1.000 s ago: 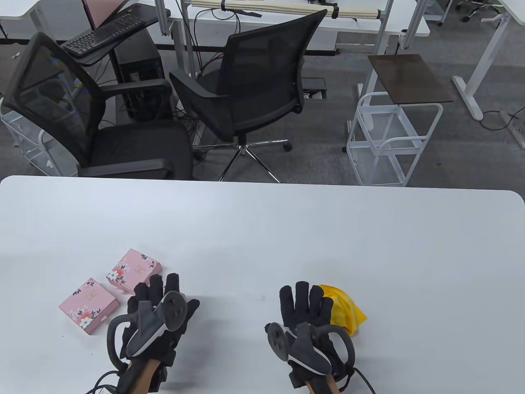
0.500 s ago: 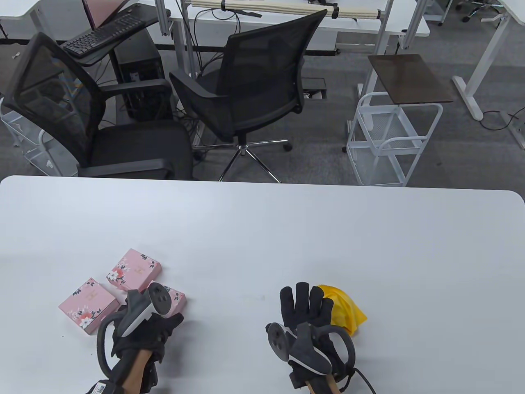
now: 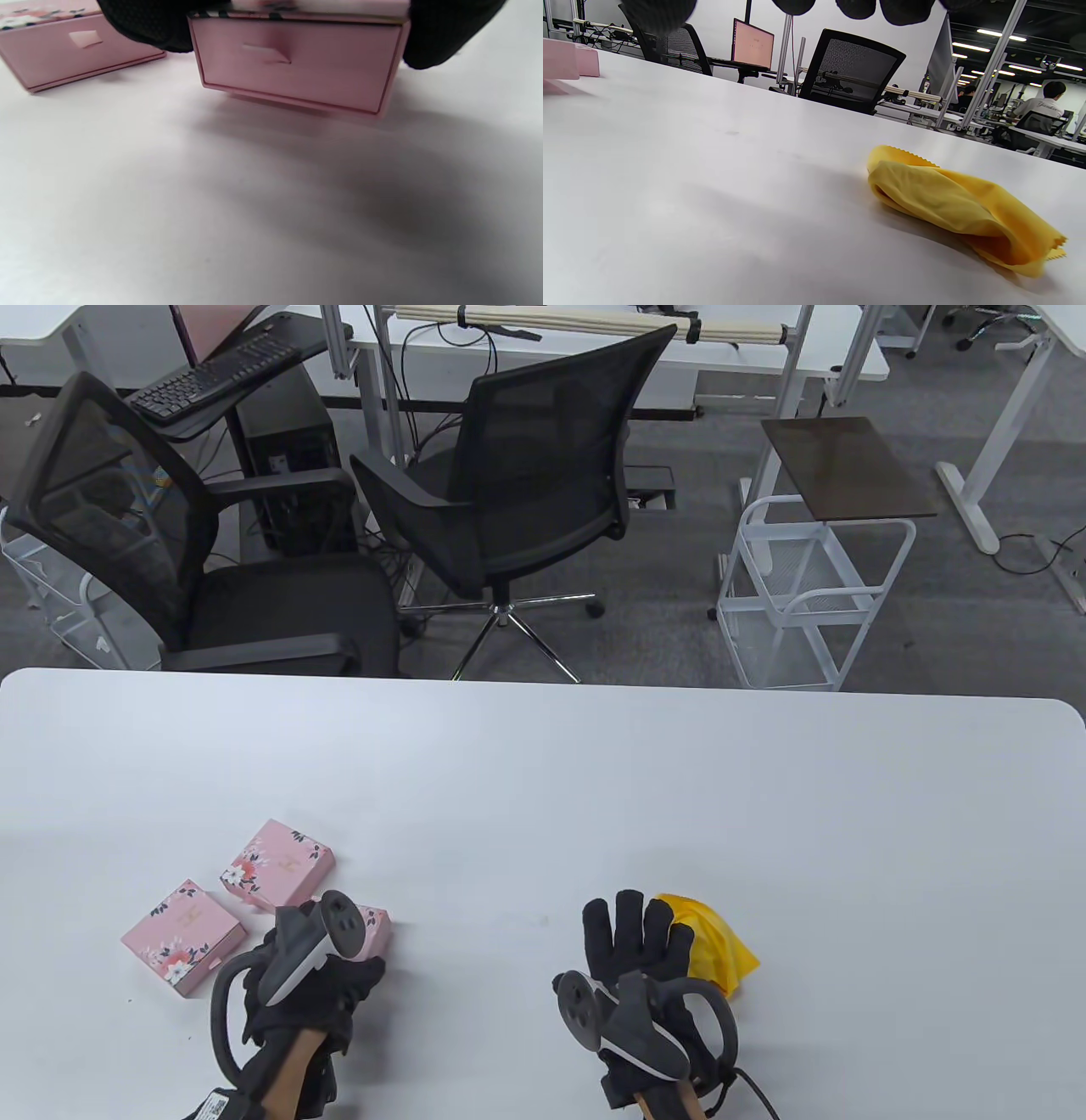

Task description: Dust necklace

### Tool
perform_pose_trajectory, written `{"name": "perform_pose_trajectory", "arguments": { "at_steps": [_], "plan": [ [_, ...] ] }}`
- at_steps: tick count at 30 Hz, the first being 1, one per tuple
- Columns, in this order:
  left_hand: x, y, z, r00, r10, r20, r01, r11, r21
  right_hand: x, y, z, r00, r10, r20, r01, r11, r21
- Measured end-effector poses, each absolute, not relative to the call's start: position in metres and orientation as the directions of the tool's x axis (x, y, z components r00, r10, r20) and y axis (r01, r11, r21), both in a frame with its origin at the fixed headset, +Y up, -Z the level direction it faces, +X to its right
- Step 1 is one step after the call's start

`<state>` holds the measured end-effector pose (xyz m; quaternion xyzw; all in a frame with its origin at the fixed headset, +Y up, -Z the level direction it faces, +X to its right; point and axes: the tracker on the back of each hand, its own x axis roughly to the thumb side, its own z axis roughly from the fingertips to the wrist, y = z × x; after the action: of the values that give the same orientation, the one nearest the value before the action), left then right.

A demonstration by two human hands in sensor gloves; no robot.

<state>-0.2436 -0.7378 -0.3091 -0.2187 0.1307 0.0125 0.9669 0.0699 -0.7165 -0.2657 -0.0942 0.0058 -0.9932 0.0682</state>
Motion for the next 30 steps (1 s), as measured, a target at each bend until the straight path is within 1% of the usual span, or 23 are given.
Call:
{"name": "perform_pose_trajectory", "arguments": {
  "at_steps": [3, 6, 9, 13, 18, 22, 24, 28, 30],
  "plan": [
    [-0.222, -0.727, -0.313, 0.975, -0.01, -0.221, -0.073, 0.929, -0.363, 0.073, -0.713, -0.265, -0.976, -0.123, 0.181, 0.116, -0.992, -0.045],
    [-0.194, -0.719, -0.325, 0.984, -0.026, -0.175, -0.038, 0.936, -0.35, 0.074, -0.713, -0.264, -0.977, -0.11, 0.181, 0.104, -0.994, -0.039],
    [-0.166, -0.716, -0.341, 0.987, -0.017, -0.159, -0.04, 0.935, -0.351, 0.074, -0.713, -0.264, -0.978, -0.102, 0.181, 0.097, -0.995, -0.039],
    [-0.133, -0.718, -0.363, 0.989, -0.016, -0.144, -0.04, 0.927, -0.373, 0.076, -0.715, -0.266, -0.98, -0.088, 0.178, 0.085, -0.996, -0.024],
    [-0.096, -0.733, -0.387, 0.99, -0.027, -0.14, -0.031, 0.917, -0.397, 0.079, -0.717, -0.268, -0.983, -0.067, 0.173, 0.068, -0.998, 0.0],
    [-0.08, -0.744, -0.394, 0.991, -0.032, -0.133, -0.025, 0.913, -0.407, 0.078, -0.717, -0.268, -0.982, -0.069, 0.176, 0.07, -0.998, -0.001],
    [-0.074, -0.751, -0.395, 0.991, -0.047, -0.123, -0.011, 0.901, -0.433, 0.078, -0.717, -0.268, -0.982, -0.071, 0.177, 0.073, -0.997, 0.003],
    [-0.07, -0.755, -0.393, 0.991, -0.094, -0.094, 0.048, 0.911, -0.409, 0.077, -0.718, -0.268, -0.981, -0.072, 0.178, 0.076, -0.997, 0.016],
    [-0.072, -0.756, -0.39, 0.993, -0.089, -0.079, 0.049, 0.91, -0.411, 0.076, -0.718, -0.267, -0.981, -0.077, 0.181, 0.082, -0.996, 0.02]
  ]
}}
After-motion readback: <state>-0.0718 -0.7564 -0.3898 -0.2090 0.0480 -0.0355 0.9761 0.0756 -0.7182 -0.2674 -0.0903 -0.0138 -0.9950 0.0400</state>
